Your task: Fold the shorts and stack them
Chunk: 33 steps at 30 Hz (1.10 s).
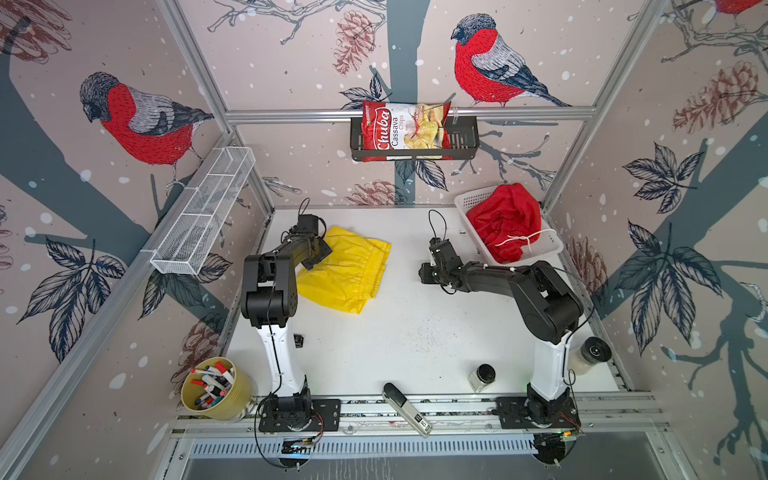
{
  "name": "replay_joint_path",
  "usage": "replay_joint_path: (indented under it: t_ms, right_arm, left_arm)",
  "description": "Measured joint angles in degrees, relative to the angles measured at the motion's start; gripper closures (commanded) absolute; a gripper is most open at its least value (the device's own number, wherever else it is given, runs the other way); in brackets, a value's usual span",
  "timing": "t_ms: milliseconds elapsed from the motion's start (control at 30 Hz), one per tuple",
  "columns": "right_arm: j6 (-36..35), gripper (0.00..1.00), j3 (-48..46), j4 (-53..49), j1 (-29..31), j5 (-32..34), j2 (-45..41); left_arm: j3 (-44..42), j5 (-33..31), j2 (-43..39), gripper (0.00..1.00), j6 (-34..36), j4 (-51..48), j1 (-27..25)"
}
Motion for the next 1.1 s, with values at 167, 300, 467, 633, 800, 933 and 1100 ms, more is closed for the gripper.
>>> replay_joint_path:
  t_ms: [167, 300, 467, 633, 800, 933, 1100]
  right_arm:
    - [-0.2, 0.63, 1.5, 0.9, -0.4, 0.0, 1.6]
    - [-0.2, 0.63, 2.2, 2.8, -1.2, -0.1, 2.9]
    - [-0.2, 0.63, 3.6, 5.0, -2.0, -0.2, 4.9]
    - [-0.3, 0.63, 4.3, 5.9, -2.2, -0.2, 5.6]
    - [-0.4, 0.62, 3.8, 5.3, -2.3, -0.2, 4.8]
    - [-0.3, 0.61, 0.8, 2.6, -1.6, 0.4, 1.4]
    - [-0.3, 0.59, -3.8, 0.9, -0.1, 0.6, -3.4]
  left_arm:
    - [8.9, 0.0, 5.4, 0.37, -0.5, -2.5, 6.4]
    - [14.4, -0.3, 8.2, 0.36, -0.9, -6.3, 10.4]
    - [21.7, -3.5, 11.9, 0.36, -2.1, -10.7, 12.6]
    - [24.4, -6.6, 13.3, 0.38, -2.5, -13.9, 12.7]
    - [17.8, -7.4, 6.5, 0.36, -2.6, -13.0, 11.7]
    - [10.3, -6.8, -3.0, 0.35, -3.1, -10.2, 8.0]
    - [3.1, -6.3, -12.3, 0.34, -3.5, -7.4, 2.1]
